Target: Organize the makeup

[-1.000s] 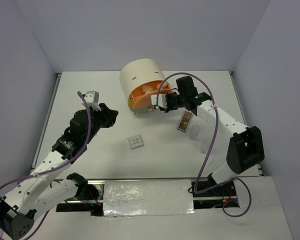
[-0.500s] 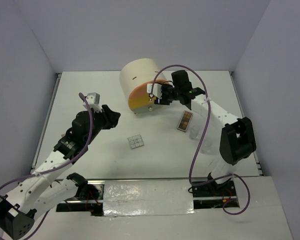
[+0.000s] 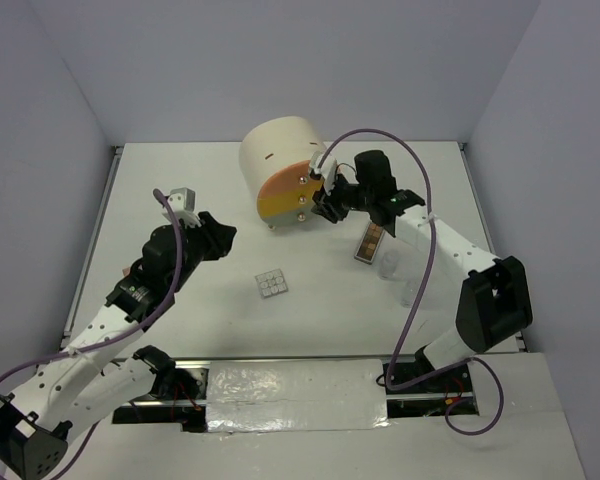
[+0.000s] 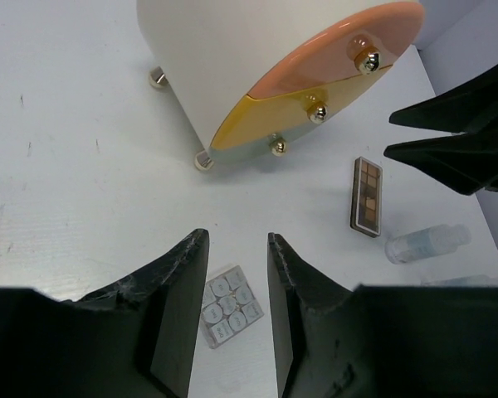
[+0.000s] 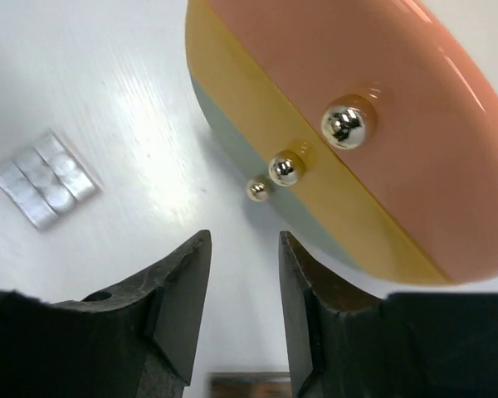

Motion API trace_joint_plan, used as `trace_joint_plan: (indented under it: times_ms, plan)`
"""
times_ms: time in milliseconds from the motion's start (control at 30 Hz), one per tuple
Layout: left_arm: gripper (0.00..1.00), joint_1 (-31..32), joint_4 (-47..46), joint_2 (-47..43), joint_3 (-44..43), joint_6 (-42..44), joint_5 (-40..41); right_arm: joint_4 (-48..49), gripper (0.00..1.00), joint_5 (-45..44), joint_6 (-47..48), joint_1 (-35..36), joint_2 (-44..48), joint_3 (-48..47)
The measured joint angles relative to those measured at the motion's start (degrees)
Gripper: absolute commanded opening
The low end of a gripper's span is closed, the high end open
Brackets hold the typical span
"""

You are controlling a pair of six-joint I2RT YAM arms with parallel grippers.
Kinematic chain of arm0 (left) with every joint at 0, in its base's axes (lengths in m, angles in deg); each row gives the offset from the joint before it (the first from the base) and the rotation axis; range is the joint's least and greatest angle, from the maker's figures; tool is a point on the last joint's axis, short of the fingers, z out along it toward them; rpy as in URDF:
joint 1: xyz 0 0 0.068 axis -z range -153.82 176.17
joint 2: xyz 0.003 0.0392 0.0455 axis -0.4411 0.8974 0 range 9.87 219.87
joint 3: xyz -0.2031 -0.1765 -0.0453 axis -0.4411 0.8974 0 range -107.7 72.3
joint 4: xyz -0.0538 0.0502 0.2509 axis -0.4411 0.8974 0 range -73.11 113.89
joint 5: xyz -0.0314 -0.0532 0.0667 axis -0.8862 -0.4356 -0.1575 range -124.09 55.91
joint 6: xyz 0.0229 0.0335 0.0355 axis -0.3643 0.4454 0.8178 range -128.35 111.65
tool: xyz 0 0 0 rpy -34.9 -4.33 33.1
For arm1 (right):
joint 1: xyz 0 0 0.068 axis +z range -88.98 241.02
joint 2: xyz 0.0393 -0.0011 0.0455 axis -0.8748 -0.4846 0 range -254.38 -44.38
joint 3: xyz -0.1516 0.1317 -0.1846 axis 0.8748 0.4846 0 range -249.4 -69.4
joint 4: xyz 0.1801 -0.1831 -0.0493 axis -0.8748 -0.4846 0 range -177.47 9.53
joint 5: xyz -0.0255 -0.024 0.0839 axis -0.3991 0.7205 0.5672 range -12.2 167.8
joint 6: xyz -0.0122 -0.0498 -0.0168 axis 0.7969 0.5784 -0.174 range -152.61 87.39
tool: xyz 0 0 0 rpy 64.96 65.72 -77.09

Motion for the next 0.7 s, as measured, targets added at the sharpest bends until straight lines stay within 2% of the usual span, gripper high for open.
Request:
trace_joint_plan:
  times_ms: [167,333,500,700]
  plan:
    - [0.51,0.0,0.5,-0.1,0.1,-1.0,1.0,7.6,0.53,-4.5,-25.4,0.3,2.2,4.4]
    - [0.55,0.0,1.4,-0.2,0.1,-1.2,2.1,9.2,0.58,-11.8,-44.9,0.4,0.4,5.5]
    - [0.55,0.0,1.9,-0.7,0.1,-1.6,3.1,9.9,0.60,-13.7,-57.0,0.5,-2.8,5.5]
    - [0.55,0.0,2.2,-1.4,0.1,-2.7,3.8,11.7,0.59,-14.2,-65.5,0.5,-6.1,4.8]
